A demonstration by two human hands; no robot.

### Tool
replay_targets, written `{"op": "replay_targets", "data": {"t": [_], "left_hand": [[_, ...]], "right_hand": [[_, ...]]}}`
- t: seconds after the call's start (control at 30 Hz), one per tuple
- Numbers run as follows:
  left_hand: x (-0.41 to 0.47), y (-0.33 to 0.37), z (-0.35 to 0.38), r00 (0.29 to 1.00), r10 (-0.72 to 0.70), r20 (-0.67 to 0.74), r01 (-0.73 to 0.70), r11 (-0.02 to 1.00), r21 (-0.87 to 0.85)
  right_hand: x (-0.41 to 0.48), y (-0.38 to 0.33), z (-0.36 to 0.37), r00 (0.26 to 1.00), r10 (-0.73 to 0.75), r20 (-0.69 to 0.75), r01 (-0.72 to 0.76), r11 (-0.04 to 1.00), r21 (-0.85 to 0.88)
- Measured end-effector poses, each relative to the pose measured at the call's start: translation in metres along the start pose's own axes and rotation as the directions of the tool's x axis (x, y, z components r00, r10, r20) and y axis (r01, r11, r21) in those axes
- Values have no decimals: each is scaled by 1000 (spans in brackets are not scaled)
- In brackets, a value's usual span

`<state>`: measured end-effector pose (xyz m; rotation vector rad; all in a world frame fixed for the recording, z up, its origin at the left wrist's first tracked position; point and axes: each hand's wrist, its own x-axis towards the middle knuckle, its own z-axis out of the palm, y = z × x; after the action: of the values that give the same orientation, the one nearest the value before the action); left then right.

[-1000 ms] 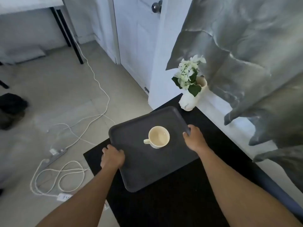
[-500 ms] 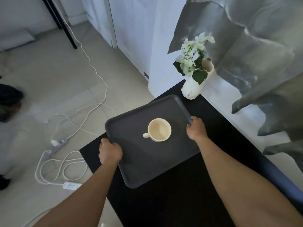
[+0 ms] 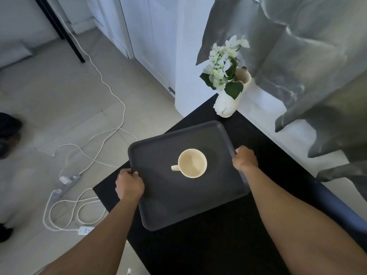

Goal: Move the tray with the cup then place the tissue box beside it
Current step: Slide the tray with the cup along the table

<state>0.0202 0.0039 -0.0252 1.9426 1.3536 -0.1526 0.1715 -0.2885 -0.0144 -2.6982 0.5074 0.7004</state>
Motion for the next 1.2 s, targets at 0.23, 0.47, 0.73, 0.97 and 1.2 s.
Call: {"op": "replay_targets", "data": {"t": [0.23,0.47,0.73,0.97,1.2], "left_hand": [[-5,28,6,995,89,44,-90,996,13],[-20,64,23,960,248,128,-258,964,62],[-57,103,57,859,436,270,-478,871,116],[-85,130,94,767,515,382,-586,806,89],[-100,164,127,695,561,451,-656,751,76]], "right_hand": [[-17,38,-13,994,108,31,-110,991,79],[-43,89,-27,973,228,45,-232,959,160],[-75,167,-37,950,306,68,-311,896,318],[-96,225,-38,921,380,86,-384,847,367],[-97,252,-33,879,457,137,-463,745,480]]}}
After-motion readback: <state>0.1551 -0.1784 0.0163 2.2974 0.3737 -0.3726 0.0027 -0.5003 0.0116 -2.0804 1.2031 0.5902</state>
